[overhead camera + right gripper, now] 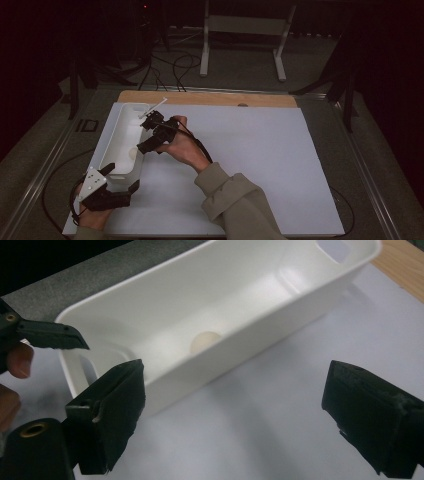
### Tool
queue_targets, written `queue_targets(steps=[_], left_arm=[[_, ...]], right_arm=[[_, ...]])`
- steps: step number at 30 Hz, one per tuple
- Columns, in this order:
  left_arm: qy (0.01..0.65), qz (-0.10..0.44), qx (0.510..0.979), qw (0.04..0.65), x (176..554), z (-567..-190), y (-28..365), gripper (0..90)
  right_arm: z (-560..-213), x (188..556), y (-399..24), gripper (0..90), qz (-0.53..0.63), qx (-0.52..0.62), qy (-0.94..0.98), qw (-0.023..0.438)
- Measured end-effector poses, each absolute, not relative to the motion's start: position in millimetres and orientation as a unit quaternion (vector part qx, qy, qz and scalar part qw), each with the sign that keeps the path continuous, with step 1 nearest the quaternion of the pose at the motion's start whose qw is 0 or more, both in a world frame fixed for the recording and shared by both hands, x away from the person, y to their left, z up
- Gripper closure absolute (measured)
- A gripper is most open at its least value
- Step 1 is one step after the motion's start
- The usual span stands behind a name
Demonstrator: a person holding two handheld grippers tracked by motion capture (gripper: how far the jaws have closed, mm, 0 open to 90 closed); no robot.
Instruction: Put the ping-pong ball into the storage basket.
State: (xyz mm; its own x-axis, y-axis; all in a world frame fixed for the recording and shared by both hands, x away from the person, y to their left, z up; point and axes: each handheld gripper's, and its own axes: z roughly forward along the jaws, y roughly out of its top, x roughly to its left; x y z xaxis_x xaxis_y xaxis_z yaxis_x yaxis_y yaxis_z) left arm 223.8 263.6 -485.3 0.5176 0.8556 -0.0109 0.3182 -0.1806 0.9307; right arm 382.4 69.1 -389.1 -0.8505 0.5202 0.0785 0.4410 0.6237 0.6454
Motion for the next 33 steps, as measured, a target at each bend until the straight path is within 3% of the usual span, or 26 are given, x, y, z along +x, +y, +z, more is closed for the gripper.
queue_targets(steps=[33], left_arm=[[0.410,0.277,0.719,0.489,224,-485,262,0.0]], right_arm=[[-387,382,-13,9.7,0.349,0.300,0.884,0.083]])
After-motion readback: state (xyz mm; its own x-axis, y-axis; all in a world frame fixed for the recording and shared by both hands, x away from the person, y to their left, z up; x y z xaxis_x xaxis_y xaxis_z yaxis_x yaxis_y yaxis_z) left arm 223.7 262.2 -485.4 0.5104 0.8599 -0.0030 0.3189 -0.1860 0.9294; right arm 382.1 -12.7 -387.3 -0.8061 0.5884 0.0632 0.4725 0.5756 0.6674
